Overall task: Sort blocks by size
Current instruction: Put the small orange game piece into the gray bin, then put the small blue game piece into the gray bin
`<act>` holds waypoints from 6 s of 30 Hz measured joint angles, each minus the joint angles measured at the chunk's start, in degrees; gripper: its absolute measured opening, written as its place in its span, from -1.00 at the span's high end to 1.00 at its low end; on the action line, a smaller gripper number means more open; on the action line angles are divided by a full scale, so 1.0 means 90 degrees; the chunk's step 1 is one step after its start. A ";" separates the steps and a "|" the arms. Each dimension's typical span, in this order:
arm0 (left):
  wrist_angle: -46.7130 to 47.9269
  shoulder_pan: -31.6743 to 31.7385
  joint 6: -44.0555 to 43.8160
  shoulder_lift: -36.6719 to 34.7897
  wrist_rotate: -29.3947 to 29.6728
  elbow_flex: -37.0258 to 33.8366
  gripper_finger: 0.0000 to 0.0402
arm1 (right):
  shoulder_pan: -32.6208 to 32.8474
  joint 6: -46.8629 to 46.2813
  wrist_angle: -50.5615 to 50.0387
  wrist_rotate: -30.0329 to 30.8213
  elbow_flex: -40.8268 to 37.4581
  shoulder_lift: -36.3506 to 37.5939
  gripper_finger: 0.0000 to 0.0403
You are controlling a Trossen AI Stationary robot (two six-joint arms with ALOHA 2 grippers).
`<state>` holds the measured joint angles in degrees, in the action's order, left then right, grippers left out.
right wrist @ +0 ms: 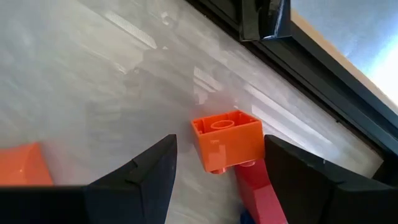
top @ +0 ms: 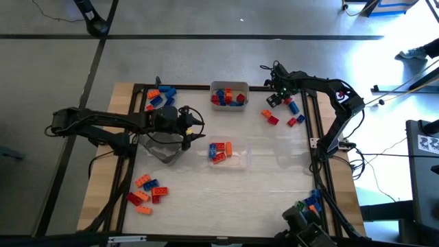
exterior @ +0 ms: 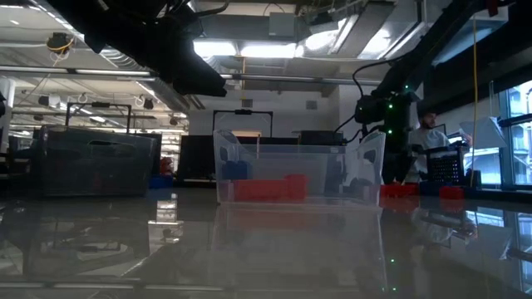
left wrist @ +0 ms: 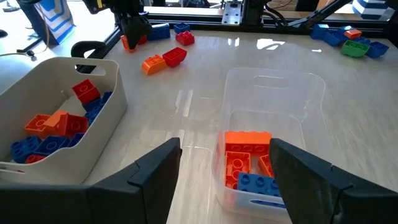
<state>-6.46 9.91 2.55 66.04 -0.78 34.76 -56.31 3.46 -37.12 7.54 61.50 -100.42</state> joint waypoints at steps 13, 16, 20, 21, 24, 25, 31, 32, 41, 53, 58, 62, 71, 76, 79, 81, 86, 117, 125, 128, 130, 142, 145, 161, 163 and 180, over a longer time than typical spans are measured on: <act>0.0002 0.0000 0.0000 0.0000 0.0002 0.0000 -0.16 | 0.0005 0.0008 0.0634 -0.0087 -0.0489 0.0013 -0.13; 0.0001 -0.0002 0.0001 0.0000 0.0001 0.0000 -0.16 | 0.0005 0.0057 0.0723 -0.0125 -0.0513 0.0017 0.00; 0.0000 0.0000 0.0000 0.0000 0.0002 0.0000 -0.16 | 0.0010 0.0162 0.0800 -0.0116 -0.0513 0.0017 0.24; 0.0002 0.0000 0.0000 0.0000 0.0002 0.0000 -0.16 | 0.0006 0.0169 0.0850 -0.0084 -0.0513 0.0017 0.29; 0.0001 0.0000 0.0000 0.0000 0.0000 0.0000 -0.16 | 0.0005 0.0225 0.0862 -0.0053 -0.0510 0.0017 0.32; 0.0000 -0.0001 0.0000 0.0000 0.0001 0.0000 -0.16 | 0.0005 0.0251 0.0863 -0.0049 -0.0510 0.0017 0.32; 0.0002 -0.0001 0.0000 0.0000 0.0001 0.0000 -0.16 | 0.0005 0.0267 0.0860 -0.0054 -0.0510 0.0015 0.25; 0.0002 0.0000 0.0000 0.0000 0.0001 0.0000 -0.16 | 0.0005 0.0267 0.0860 -0.0054 -0.0510 0.0015 0.25; 0.0000 0.0000 0.0000 0.0000 0.0000 0.0000 -0.16 | 0.0010 0.0270 0.0816 -0.0140 -0.0513 0.0375 0.29; -0.0010 0.0000 0.0000 0.0000 0.0002 0.0000 -0.16 | 0.0589 0.0234 0.1025 -0.0785 -0.0510 0.1658 0.28; -0.0015 -0.0001 0.0000 0.0000 0.0001 0.0000 -0.16 | 0.1174 0.0163 0.1457 -0.0798 -0.0508 0.1943 0.28; -0.0017 0.0000 -0.0002 0.0000 0.0001 0.0000 -0.16 | 0.1605 0.0158 0.1875 -0.0800 -0.0508 0.1962 0.28; -0.0022 -0.0002 -0.0019 0.0000 0.0000 0.0000 -0.16 | 0.2316 0.0152 0.2810 -0.0822 -0.0508 0.1965 0.27; -0.0020 -0.0002 -0.0022 0.0000 0.0000 0.0000 -0.16 | 0.2525 0.0102 0.3342 -0.1172 -0.0508 0.1965 0.27; -0.0020 -0.0001 -0.0022 0.0000 0.0002 0.0000 -0.16 | 0.2609 0.0079 0.3599 -0.1250 -0.0508 0.1952 0.27; -0.0021 -0.0002 -0.0022 0.0000 0.0002 0.0000 -0.16 | 0.2645 0.0073 0.3739 -0.1251 -0.0508 0.1913 0.27; -0.0020 -0.0002 -0.0022 0.0000 0.0000 0.0000 -0.16 | 0.2645 0.0073 0.4012 -0.1300 -0.0508 0.1729 0.27; -0.0015 -0.0002 -0.0022 0.0000 0.0001 0.0000 -0.16 | 0.2628 0.0333 0.5018 -0.0448 -0.0507 0.0809 -0.17; 0.0044 -0.0002 -0.0068 0.0000 0.0000 0.0000 -0.16 | 0.2637 0.0578 0.1987 0.0494 0.0154 0.2027 -0.21; 0.0041 -0.0002 -0.0068 0.0000 0.0000 0.0000 -0.16 | 0.2627 0.0207 0.0677 0.0830 0.0421 0.2403 -0.21; 0.0039 -0.0002 -0.0068 0.0000 0.0000 0.0000 -0.16 | 0.2628 -0.0114 -0.0038 0.1084 0.0461 0.2583 -0.21; 0.0036 -0.0012 0.0070 0.0000 0.0000 0.0000 -0.16 | 0.2380 -0.1967 -0.3139 0.1976 0.0459 0.2220 -0.21; 0.0036 -0.0012 0.0070 0.0000 0.0000 0.0000 -0.16 | 0.2145 -0.2260 -0.3600 0.1927 0.0457 0.1935 -0.21; 0.0073 -0.0012 0.0078 0.0000 0.0000 0.0000 -0.16 | 0.1571 -0.2577 -0.4155 0.1420 -0.0186 0.0986 0.45; 0.0073 -0.0012 0.0078 0.0000 0.0000 0.0000 -0.16 | 0.1562 -0.2577 -0.4101 0.1422 -0.0341 0.0971 0.58; 0.0041 -0.0015 0.0051 0.0000 0.0000 0.0000 -0.16 | 0.0797 -0.2356 -0.2890 0.1343 -0.1003 0.0971 0.92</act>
<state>-6.09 9.78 3.01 66.04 -0.78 34.76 -49.15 -17.74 -63.14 19.63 52.47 -91.68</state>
